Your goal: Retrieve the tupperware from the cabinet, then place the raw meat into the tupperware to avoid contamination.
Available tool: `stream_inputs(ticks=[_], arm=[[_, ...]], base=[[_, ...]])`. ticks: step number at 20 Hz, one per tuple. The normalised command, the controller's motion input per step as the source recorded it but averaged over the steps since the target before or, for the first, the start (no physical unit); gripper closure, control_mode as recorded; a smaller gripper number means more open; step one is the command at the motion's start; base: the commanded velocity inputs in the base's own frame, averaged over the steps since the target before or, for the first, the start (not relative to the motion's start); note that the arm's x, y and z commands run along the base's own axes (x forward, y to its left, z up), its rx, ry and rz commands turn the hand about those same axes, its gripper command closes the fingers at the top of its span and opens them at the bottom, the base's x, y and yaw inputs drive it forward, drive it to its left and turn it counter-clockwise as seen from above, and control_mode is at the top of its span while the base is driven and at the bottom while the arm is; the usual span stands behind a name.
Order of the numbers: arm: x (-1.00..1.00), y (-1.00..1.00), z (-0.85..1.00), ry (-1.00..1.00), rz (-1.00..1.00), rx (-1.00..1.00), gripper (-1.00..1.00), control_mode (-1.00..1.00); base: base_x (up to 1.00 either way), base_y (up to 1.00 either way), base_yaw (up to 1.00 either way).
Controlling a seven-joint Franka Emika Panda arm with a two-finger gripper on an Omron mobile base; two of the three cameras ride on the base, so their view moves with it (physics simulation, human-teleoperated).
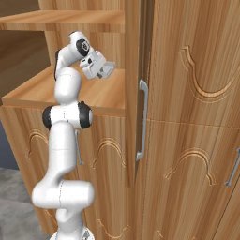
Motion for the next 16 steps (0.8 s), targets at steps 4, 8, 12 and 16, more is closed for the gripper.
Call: stream_inputs(ticks=[4,8,12,16], arm=[[0.00,0.00,0.00,0.00,0.00,0.00,1.00,-1.00],[-0.22,0.00,0.00,0.00,0.00,0.00,1.00,-1.00],[-0.44,0.03,0.00,-0.01,0.00,0.00,1.00,-1.00],[-0.49,0.07,0.00,-0.02,0.01,0.00,1.00,-1.00]], base=[[0.00,0.00,0.00],[0.00,0.00,0.00],[0.00,0.00,0.00],[0.00,0.00,0.00]])
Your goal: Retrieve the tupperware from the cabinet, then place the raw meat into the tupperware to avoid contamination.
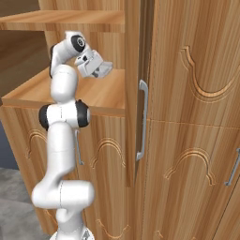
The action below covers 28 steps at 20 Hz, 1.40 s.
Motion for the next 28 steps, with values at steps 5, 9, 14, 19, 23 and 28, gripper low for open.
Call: stream_inputs(ticks=[5,9,14,19,23,28], arm=[[-0.07,0.11,-0.15,-0.15,0.01,0.00,1.00,-1.00],[0.00,0.00,-0.23,-0.18,0.00,0.00,1.00,-1.00],[-0.06,0.00,-0.21,-0.19,0.00,0.00,1.00,-1.00],[-0.34,0.00,0.01,-0.12,0.00,0.00,1.00,-1.00],[-0.38,0.01,0.22,-0.07,0.00,0.00,1.00,-1.00],[-0.40,0.00,0.10,-0.03,0.00,0.00,1.00,-1.00]], base=[[0.00,0.00,0.00],[0.00,0.00,0.00],[0.00,0.00,0.00],[0.00,0.00,0.00],[0.00,0.00,0.00],[0.00,0.00,0.00]])
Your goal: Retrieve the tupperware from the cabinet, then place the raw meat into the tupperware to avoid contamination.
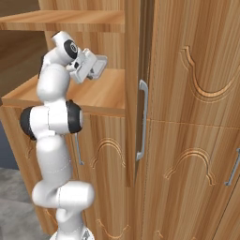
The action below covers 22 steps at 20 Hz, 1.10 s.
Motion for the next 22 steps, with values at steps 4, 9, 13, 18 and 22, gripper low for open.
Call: stream_inputs(ticks=[4,9,13,18,22], arm=[[-0.40,0.00,0.00,-0.01,0.00,0.00,1.00,-1.00],[-0.49,0.00,0.00,0.00,0.00,0.00,1.00,-1.00],[-0.62,0.02,0.06,0.00,-0.01,0.00,1.00,-1.00],[-0.70,0.00,0.06,0.00,-0.02,0.00,1.00,-1.00],[-0.73,0.00,0.00,-0.02,-0.01,0.00,1.00,-1.00]], base=[[0.00,0.00,0.00],[0.00,0.00,0.00],[0.00,0.00,0.00],[0.00,0.00,0.00],[0.00,0.00,0.00]])
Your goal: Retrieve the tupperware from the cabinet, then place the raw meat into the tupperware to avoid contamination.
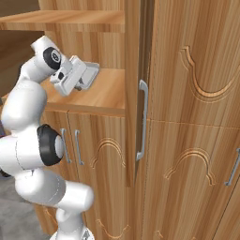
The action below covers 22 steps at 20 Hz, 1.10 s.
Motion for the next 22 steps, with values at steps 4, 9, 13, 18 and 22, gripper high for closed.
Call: stream_inputs(ticks=[4,9,13,18,22], arm=[[-0.75,0.00,0.01,-0.02,-0.01,0.00,1.00,-1.00],[-0.75,-0.01,0.13,0.00,-0.03,0.01,1.00,-1.00],[-0.73,-0.01,0.18,-0.02,0.00,0.01,1.00,-1.00],[-0.74,-0.02,0.21,0.00,0.00,0.00,1.00,-1.00],[-0.82,0.00,0.18,0.00,0.00,0.00,1.00,-1.00]], base=[[0.00,0.00,0.00],[0.00,0.00,0.00],[0.00,0.00,0.00],[0.00,0.00,0.00],[0.00,0.00,0.00]])
